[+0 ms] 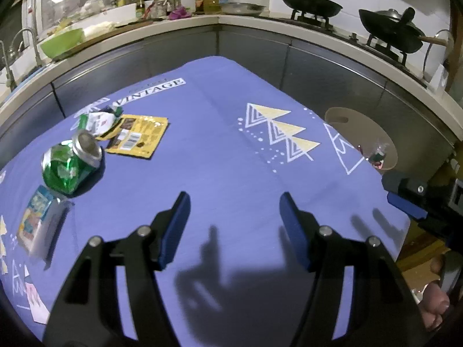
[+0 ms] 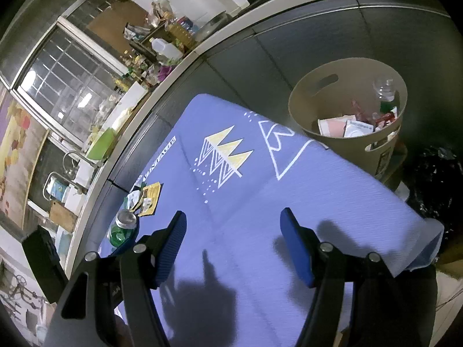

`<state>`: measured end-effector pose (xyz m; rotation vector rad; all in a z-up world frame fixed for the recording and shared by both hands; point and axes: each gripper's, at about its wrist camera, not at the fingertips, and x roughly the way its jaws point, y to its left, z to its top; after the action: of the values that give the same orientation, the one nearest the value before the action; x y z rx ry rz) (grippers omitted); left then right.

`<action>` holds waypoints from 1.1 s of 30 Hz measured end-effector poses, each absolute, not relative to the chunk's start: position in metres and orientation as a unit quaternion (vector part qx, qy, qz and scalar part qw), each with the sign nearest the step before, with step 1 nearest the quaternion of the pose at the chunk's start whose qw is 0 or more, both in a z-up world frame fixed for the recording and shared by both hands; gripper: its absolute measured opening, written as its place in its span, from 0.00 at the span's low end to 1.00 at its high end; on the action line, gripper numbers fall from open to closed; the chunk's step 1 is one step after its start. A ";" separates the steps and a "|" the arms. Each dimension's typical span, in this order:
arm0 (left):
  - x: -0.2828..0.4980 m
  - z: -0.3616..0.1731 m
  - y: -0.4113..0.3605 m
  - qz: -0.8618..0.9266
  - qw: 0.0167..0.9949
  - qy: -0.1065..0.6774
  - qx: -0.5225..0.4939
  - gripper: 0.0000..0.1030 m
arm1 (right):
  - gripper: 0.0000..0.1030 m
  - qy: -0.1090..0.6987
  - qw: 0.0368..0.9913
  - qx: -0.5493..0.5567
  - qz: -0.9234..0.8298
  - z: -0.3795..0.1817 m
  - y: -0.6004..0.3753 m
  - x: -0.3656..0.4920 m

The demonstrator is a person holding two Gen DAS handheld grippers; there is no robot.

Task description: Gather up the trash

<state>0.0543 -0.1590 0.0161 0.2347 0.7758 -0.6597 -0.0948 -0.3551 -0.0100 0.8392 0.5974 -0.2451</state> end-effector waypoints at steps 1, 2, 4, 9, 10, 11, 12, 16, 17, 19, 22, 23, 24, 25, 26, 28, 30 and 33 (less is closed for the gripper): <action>0.056 0.016 -0.157 -0.313 0.867 0.371 0.111 0.60 | 0.62 0.287 0.863 0.401 -0.115 -0.010 -0.354 -0.093; 0.056 0.015 -0.156 -0.311 0.868 0.372 0.110 0.60 | 0.62 0.288 0.862 0.401 -0.114 -0.011 -0.354 -0.092; 0.059 0.014 -0.151 -0.306 0.869 0.374 0.108 0.60 | 0.62 0.292 0.862 0.399 -0.111 -0.012 -0.351 -0.089; 0.067 0.010 -0.137 -0.293 0.872 0.380 0.100 0.60 | 0.62 0.302 0.862 0.394 -0.101 -0.015 -0.342 -0.082; 0.069 0.009 -0.134 -0.290 0.872 0.381 0.098 0.60 | 0.62 0.306 0.862 0.393 -0.098 -0.016 -0.339 -0.080; 0.071 0.008 -0.131 -0.287 0.873 0.382 0.096 0.60 | 0.62 0.309 0.861 0.392 -0.095 -0.017 -0.337 -0.078; 0.072 0.007 -0.126 -0.282 0.875 0.382 0.095 0.60 | 0.62 0.313 0.861 0.391 -0.092 -0.019 -0.335 -0.076; 0.077 0.005 -0.108 -0.266 0.881 0.380 0.090 0.60 | 0.62 0.333 0.860 0.380 -0.073 -0.025 -0.320 -0.067; 0.077 0.006 -0.102 -0.263 0.883 0.378 0.088 0.60 | 0.62 0.337 0.860 0.377 -0.069 -0.025 -0.316 -0.066; 0.077 0.011 -0.085 -0.253 0.891 0.367 0.085 0.60 | 0.62 0.345 0.860 0.371 -0.060 -0.026 -0.308 -0.062; 0.079 0.024 -0.053 -0.222 0.912 0.334 0.086 0.64 | 0.62 0.355 0.861 0.361 -0.048 -0.027 -0.298 -0.056; 0.082 0.027 -0.041 -0.206 0.919 0.324 0.087 0.70 | 0.62 0.358 0.862 0.357 -0.045 -0.027 -0.295 -0.053; 0.089 0.032 -0.023 -0.177 0.929 0.313 0.088 0.73 | 0.62 0.361 0.863 0.352 -0.039 -0.026 -0.291 -0.050; 0.093 0.033 -0.013 -0.164 0.932 0.310 0.087 0.76 | 0.62 0.362 0.864 0.348 -0.036 -0.025 -0.288 -0.048; 0.101 0.035 0.002 -0.142 0.937 0.307 0.084 0.78 | 0.62 0.364 0.865 0.343 -0.031 -0.024 -0.285 -0.045; 0.116 0.035 0.027 -0.101 0.943 0.307 0.081 0.83 | 0.62 0.366 0.869 0.333 -0.020 -0.021 -0.278 -0.037; 0.132 0.029 0.044 -0.079 0.939 0.322 0.086 0.84 | 0.62 0.366 0.872 0.325 -0.008 -0.017 -0.272 -0.027; 0.145 0.015 0.053 -0.082 0.932 0.340 0.098 0.85 | 0.62 0.364 0.878 0.309 0.023 -0.008 -0.260 -0.005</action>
<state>0.1451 0.0534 0.0145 0.2007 0.6958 -0.1676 -0.0050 -0.2597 -0.0080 0.6451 0.7588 0.0488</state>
